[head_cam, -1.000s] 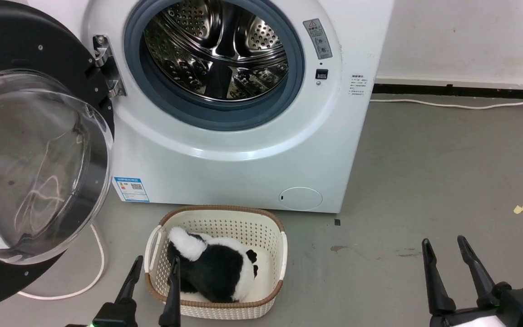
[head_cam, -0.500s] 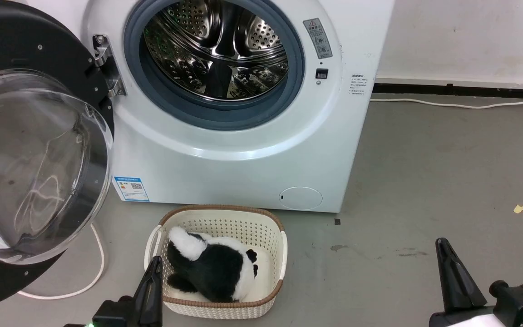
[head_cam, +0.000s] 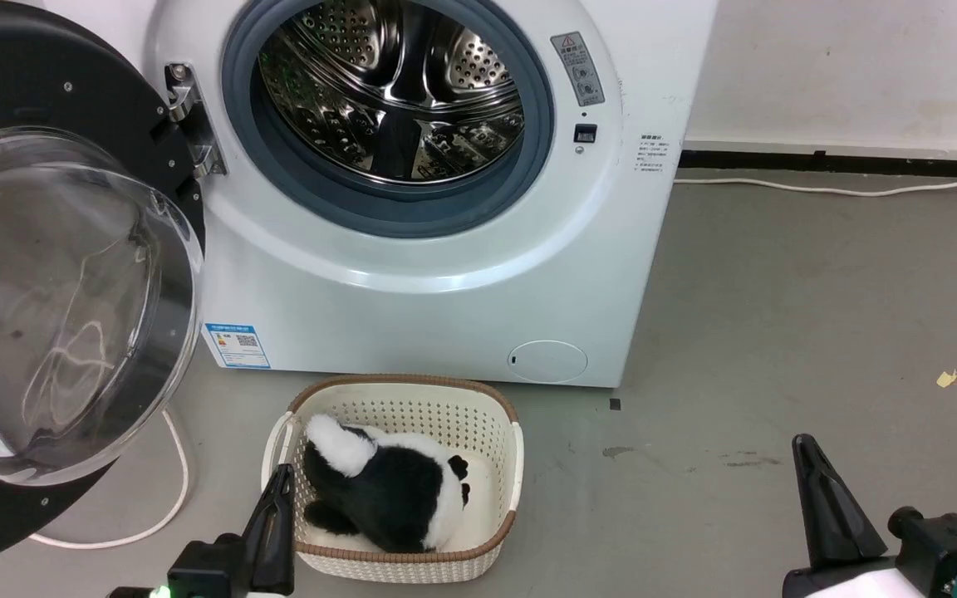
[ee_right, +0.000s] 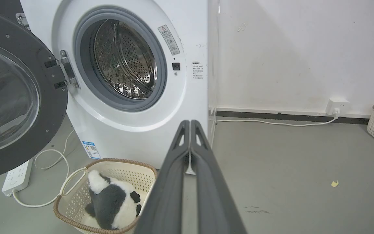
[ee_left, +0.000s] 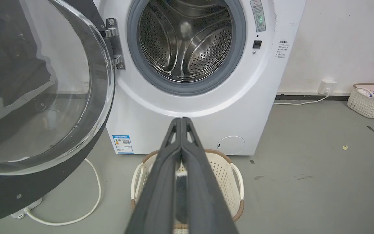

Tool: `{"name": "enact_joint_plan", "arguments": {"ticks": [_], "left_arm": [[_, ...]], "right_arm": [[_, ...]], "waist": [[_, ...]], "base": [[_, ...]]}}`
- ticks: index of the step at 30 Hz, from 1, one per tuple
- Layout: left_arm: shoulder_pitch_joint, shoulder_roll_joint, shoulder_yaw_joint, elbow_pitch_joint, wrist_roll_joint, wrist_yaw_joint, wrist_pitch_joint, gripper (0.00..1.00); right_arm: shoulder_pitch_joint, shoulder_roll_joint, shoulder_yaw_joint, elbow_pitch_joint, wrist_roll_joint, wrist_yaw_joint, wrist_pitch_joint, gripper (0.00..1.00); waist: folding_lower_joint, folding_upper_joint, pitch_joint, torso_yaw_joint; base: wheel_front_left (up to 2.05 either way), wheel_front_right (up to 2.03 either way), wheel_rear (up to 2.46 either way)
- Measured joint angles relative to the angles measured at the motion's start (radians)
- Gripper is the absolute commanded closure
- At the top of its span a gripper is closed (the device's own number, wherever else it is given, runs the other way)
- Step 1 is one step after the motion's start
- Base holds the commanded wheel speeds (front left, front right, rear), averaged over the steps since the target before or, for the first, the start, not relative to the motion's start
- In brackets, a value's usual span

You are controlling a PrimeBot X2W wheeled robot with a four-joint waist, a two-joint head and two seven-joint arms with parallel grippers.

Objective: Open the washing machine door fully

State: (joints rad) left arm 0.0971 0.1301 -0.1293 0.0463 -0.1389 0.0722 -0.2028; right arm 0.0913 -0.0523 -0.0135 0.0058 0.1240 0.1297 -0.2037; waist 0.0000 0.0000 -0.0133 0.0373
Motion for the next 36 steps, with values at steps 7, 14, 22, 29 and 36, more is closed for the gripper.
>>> {"name": "enact_joint_plan", "arguments": {"ticks": [7,14,22,29,36], "left_arm": [[-0.003,-0.009,0.011,-0.005,0.009,-0.005,0.013,1.00],[-0.016,-0.016,0.017,-0.007,0.022,-0.007,0.028,1.00],[-0.018,-0.020,0.026,-0.011,0.033,-0.015,0.044,1.00],[-0.023,-0.025,0.043,-0.012,0.043,-0.022,0.063,1.00],[-0.036,-0.028,0.048,-0.016,0.051,-0.025,0.076,1.00]], "right_arm": [[-0.004,0.000,0.001,0.000,-0.005,0.000,0.014,1.00],[-0.014,0.000,0.002,0.000,-0.015,0.000,0.027,1.00],[-0.017,0.000,0.003,0.000,-0.027,0.000,0.044,1.00],[-0.020,0.000,0.003,0.000,-0.037,0.000,0.063,1.00],[-0.022,0.000,0.004,-0.001,-0.045,0.000,0.077,1.00]], "waist": [[0.0000,0.0000,0.001,-0.003],[0.0000,0.0000,0.002,-0.005],[0.0000,0.0000,0.003,-0.008],[0.0000,0.0000,0.004,-0.012],[0.0000,0.0000,0.005,-0.014]], "base": [[0.00,0.00,0.00],[0.00,0.00,0.00],[0.00,0.00,0.00],[0.00,0.00,0.00],[0.00,0.00,0.00]]}}
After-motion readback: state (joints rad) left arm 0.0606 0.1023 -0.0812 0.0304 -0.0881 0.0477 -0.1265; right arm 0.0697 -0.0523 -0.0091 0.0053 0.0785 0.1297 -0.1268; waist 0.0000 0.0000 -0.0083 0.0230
